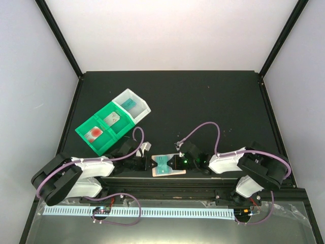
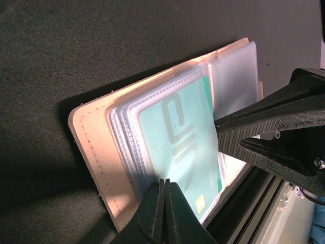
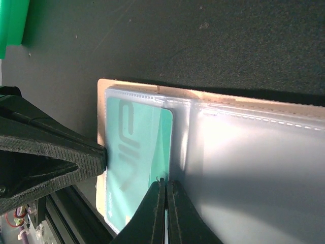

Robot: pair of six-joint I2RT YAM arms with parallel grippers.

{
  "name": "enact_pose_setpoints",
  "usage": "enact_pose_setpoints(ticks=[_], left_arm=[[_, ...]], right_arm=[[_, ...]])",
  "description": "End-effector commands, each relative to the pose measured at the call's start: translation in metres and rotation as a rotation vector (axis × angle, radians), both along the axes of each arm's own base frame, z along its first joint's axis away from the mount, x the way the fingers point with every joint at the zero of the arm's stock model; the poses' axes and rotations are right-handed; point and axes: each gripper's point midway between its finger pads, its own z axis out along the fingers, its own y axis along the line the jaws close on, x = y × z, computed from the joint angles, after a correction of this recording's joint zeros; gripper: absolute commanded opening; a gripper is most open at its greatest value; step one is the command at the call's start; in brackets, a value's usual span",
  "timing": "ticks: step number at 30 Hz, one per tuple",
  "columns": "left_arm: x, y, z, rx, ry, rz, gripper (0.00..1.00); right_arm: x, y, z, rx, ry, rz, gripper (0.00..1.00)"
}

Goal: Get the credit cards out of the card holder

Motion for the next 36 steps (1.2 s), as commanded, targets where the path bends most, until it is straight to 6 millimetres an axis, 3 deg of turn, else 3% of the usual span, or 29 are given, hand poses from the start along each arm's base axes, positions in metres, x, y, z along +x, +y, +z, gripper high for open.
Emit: enact_pose_setpoints(ticks=[1,23,27,36], left_arm=[[-0.010,0.028,-0.034,0.180,0.050,0.031,0.02],[-0.008,0.027,-0.026,0.161,0.033,0.040,0.02],[-0.006,0.027,-0.024,0.163,0.028,0.042,0.03],[-0.008,0.024,-0.021,0.145,0.032,0.036,0.02]], right_arm=[[-0.001,0.002,0.009,0.032,-0.017,0.010,0.01],[-0.006,-0.010,0.007,0.063,0.005,-0.011,0.01],[-0.005,-0.017,0.010,0.050,-0.011,-0.022,0.02],[-0.006,-0.011,0.009,0.062,-0.006,-0.001,0.10]])
